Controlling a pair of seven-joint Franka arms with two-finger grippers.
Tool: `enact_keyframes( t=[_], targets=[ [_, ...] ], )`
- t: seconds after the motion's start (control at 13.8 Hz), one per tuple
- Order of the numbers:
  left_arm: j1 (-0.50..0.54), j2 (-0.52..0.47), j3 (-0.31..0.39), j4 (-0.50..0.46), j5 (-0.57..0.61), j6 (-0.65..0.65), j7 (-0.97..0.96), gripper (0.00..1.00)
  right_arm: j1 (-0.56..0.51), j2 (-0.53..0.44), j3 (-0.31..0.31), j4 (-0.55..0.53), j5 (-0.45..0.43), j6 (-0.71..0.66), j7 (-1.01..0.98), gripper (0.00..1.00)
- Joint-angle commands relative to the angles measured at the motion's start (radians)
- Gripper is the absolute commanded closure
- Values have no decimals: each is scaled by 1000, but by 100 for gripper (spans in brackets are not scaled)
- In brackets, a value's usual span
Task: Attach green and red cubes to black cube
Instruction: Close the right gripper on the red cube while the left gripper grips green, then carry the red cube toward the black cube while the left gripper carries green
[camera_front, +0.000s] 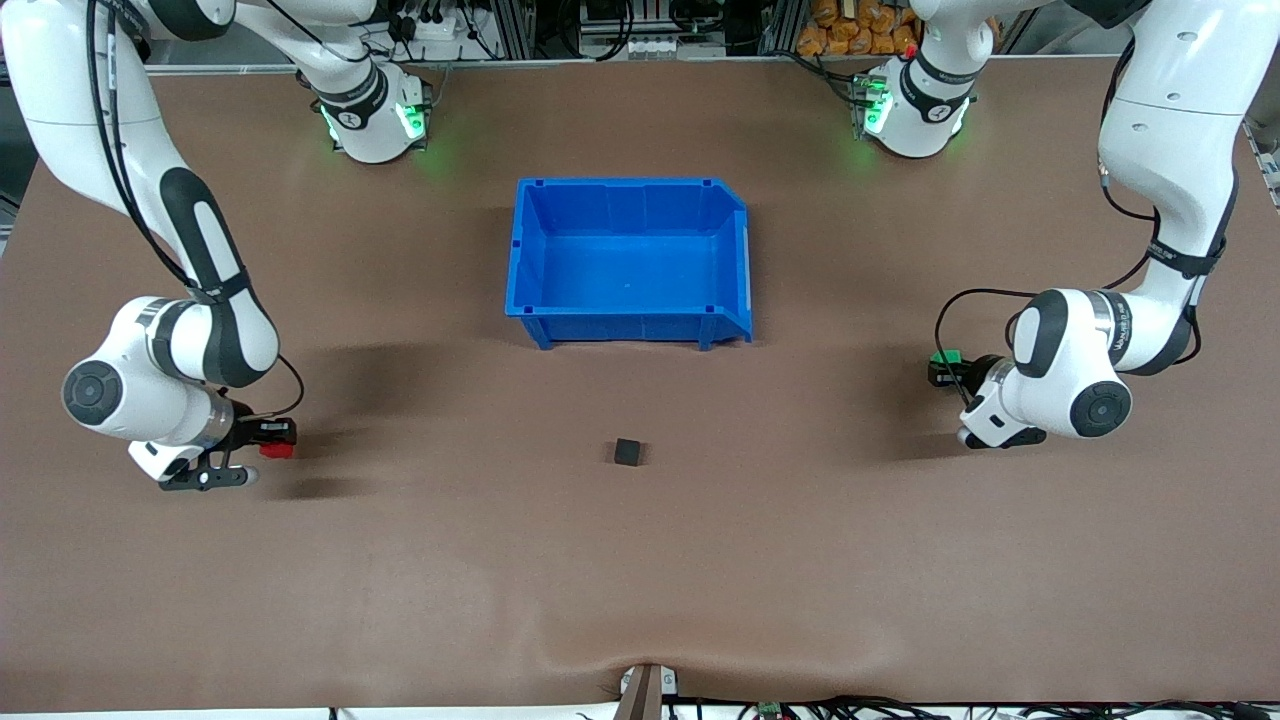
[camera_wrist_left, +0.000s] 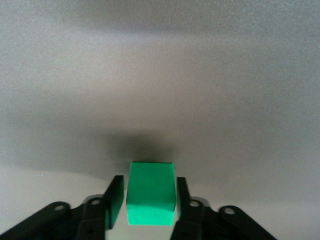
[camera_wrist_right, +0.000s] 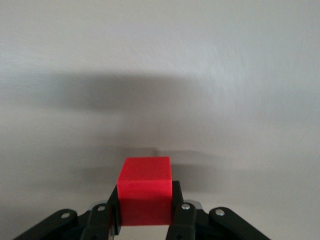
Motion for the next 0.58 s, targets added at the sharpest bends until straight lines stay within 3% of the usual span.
enact_keyframes(
  t=[0.0, 0.07, 0.15, 0.51],
  targets=[
    [1, 7, -6, 15, 27, -1, -23, 79, 13, -50, 10, 20, -7, -39, -184, 100],
    [2, 3, -6, 17, 25, -1, -26, 92, 22, -56, 10, 38, -7, -53, -248, 100],
    [5, 0, -6, 17, 21, -1, -39, 100, 36, -58, 10, 61, -7, -68, -316, 100],
    [8, -12, -7, 26, 10, -6, -135, 100, 103, -47, 10, 133, 0, -70, -647, 100]
  ],
)
